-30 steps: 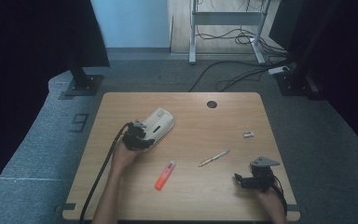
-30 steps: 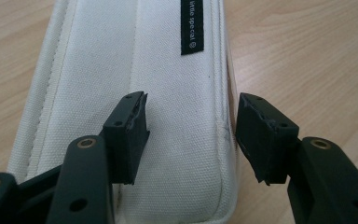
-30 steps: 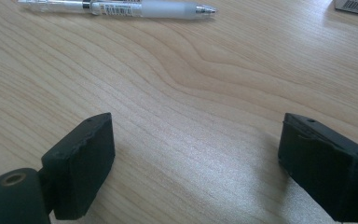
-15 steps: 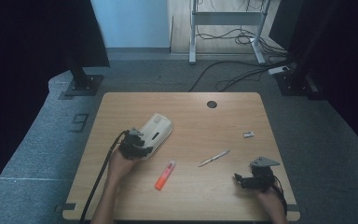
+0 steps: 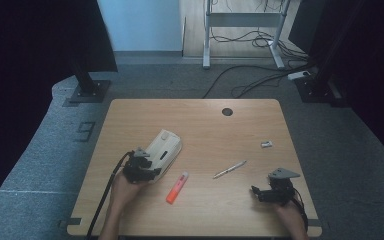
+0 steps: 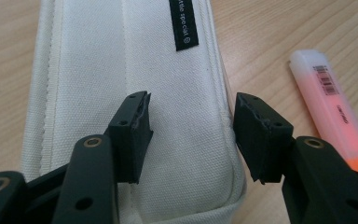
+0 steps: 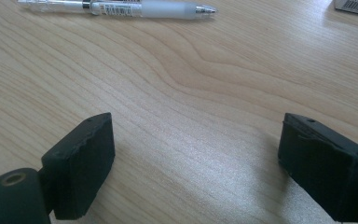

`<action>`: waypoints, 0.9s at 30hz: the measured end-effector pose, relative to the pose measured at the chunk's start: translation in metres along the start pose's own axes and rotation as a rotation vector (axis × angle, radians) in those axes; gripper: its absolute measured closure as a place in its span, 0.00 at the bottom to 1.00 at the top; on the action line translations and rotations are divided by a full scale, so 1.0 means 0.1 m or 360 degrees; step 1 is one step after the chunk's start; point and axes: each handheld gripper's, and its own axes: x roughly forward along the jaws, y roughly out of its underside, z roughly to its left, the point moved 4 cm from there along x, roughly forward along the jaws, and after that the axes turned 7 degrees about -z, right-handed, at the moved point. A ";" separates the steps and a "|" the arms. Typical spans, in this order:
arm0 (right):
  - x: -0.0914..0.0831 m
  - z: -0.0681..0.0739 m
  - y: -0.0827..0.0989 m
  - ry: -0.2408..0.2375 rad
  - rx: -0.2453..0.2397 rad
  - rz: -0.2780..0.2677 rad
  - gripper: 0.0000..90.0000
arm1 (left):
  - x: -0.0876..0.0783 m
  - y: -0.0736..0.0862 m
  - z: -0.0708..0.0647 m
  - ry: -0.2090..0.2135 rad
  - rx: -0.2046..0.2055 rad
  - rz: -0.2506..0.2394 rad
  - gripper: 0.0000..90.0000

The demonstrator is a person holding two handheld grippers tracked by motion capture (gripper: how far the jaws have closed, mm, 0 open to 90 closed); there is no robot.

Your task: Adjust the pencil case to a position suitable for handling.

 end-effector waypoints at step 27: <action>0.00 0.00 0.00 0.0000 0.0001 -0.0001 0.12 | -0.03 0.05 -0.11 -0.0228 0.0097 -0.0073 0.74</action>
